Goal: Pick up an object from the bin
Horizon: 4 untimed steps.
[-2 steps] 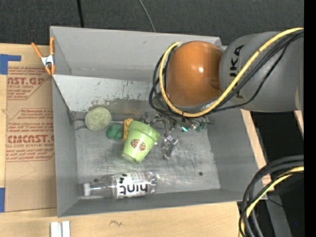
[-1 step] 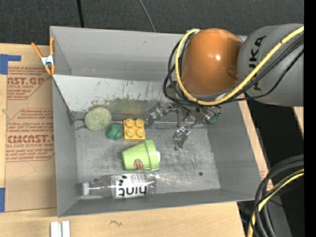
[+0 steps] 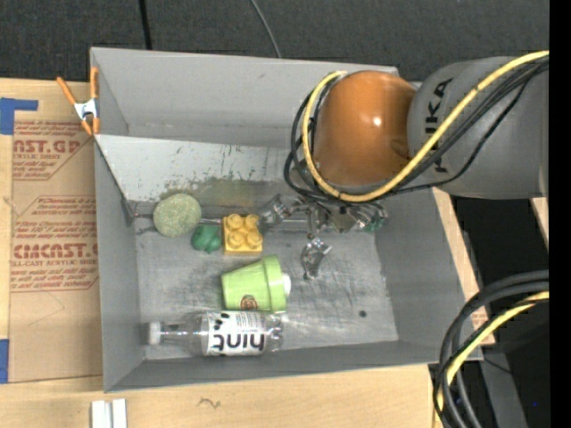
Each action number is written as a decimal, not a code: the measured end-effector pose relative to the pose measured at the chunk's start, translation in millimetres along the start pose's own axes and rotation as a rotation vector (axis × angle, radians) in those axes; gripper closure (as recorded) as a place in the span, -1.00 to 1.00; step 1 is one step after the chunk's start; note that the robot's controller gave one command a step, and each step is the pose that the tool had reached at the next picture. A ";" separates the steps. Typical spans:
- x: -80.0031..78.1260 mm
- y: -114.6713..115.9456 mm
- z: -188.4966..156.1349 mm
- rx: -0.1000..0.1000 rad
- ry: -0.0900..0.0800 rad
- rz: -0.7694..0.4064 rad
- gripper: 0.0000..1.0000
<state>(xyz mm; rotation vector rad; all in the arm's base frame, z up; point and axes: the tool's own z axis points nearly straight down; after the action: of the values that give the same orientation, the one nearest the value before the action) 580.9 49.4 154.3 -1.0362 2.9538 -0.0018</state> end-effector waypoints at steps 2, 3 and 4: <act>5.0 14.9 64.1 -0.007 0.006 -0.333 -1.00; -14.2 22.0 77.2 0.000 0.004 -0.422 1.00; -14.3 22.0 77.2 0.000 0.003 -0.422 1.00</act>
Offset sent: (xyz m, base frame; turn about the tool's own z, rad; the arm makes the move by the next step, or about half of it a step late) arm -0.0277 0.0063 -0.0828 -0.2713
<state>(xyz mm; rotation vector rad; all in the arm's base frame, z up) 579.2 75.7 77.1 -1.6335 2.6748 -0.0068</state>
